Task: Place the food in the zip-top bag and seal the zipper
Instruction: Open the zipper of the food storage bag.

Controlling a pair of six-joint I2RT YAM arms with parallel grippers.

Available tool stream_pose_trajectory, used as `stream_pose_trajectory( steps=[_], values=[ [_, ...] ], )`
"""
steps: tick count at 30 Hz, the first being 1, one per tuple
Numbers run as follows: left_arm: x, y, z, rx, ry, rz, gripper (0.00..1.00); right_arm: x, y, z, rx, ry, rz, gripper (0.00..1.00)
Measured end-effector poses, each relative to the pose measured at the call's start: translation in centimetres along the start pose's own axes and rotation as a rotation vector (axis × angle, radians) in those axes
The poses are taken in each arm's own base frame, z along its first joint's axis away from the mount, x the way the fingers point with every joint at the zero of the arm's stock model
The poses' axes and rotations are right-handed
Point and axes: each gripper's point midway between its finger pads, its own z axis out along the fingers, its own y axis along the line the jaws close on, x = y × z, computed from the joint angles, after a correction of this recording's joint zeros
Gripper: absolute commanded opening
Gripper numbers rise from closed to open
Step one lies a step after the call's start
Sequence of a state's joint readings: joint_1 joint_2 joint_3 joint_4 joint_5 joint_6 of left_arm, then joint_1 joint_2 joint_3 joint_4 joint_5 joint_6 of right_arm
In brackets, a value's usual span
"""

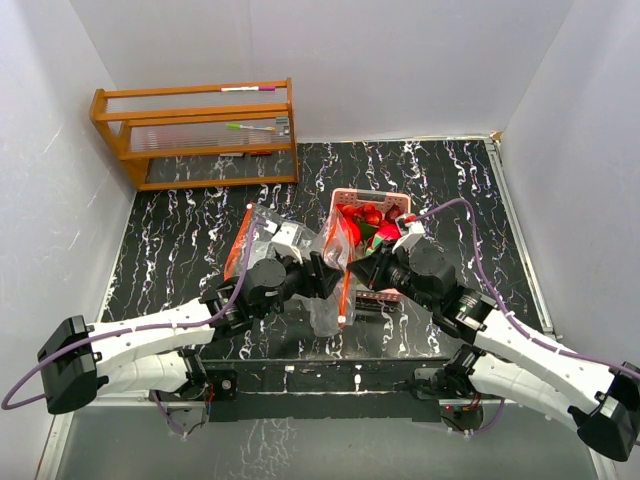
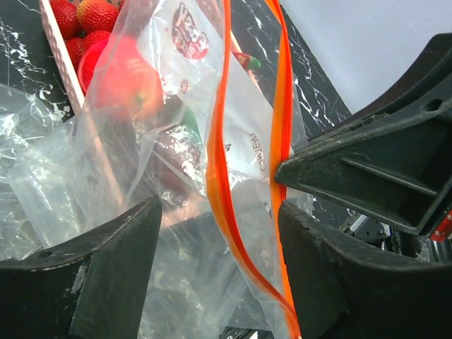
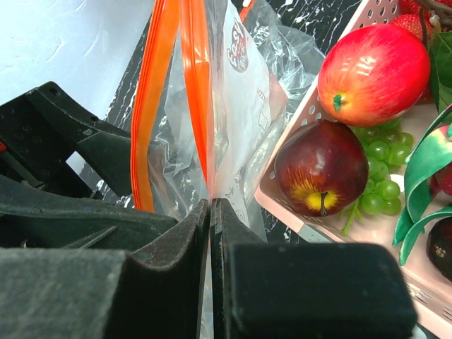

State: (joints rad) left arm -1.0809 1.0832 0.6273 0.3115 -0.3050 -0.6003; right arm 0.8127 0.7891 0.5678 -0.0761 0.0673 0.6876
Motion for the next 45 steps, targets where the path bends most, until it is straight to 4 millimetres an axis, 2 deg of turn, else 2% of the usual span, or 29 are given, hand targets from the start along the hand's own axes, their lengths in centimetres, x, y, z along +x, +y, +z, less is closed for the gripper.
stream_pose_trajectory(
  steps=[5,10,11,15,19,21,24,27,30,34,35,36,37,40,42,45],
  values=[
    [-0.3,0.4,0.1,-0.016,-0.024,0.005,0.24,0.1,0.2,-0.1,-0.010,0.006,0.000,0.08],
    [-0.9,0.3,0.2,-0.016,-0.053,0.005,0.11,0.0,0.3,-0.5,-0.014,0.006,0.000,0.08],
    [-1.0,0.3,0.2,-0.018,-0.056,0.004,0.00,0.0,0.3,-0.5,-0.014,0.005,0.000,0.08],
    [-0.8,1.0,0.1,-0.051,-0.046,0.021,0.00,0.0,0.1,-0.7,-0.003,0.004,0.005,0.08],
    [-1.5,1.9,-0.8,-0.124,-0.008,0.079,0.00,0.4,-1.3,-0.8,0.066,0.010,0.014,0.08],
    [-2.6,2.2,-1.8,-0.150,-0.013,0.099,0.00,0.6,-2.2,-0.8,0.105,0.014,0.015,0.08],
    [-5.1,2.6,-4.4,-0.185,-0.053,0.121,0.00,0.9,-3.2,-0.7,0.156,0.017,0.023,0.08],
    [-6.8,3.0,-6.6,-0.204,-0.083,0.142,0.00,1.2,-4.0,-0.4,0.200,0.016,0.040,0.08],
    [-7.3,3.6,-8.0,-0.226,-0.073,0.178,0.00,1.6,-4.0,0.1,0.213,0.027,0.060,0.08],
    [-6.9,5.4,-9.0,-0.302,-0.033,0.239,0.00,1.9,-4.4,1.1,0.252,0.045,0.074,0.08],
    [-6.8,5.7,-9.1,-0.315,-0.028,0.248,0.00,2.1,-4.5,1.2,0.257,0.051,0.075,0.10],
    [-6.7,6.1,-9.4,-0.331,-0.022,0.260,0.00,2.3,-4.5,1.4,0.259,0.058,0.075,0.19],
    [-6.6,6.4,-9.6,-0.344,-0.018,0.269,0.00,2.4,-4.4,1.5,0.253,0.066,0.075,0.33],
    [-7.0,7.2,-10.2,-0.378,-0.030,0.289,0.00,2.3,-3.6,1.7,0.208,0.075,0.060,0.60],
    [-7.3,7.5,-10.5,-0.396,-0.041,0.297,0.00,2.1,-2.9,1.7,0.171,0.076,0.045,0.67],
    [-7.6,8.0,-10.8,-0.426,-0.046,0.314,0.00,1.6,-1.7,1.3,0.112,0.081,0.015,0.69]
  ],
)
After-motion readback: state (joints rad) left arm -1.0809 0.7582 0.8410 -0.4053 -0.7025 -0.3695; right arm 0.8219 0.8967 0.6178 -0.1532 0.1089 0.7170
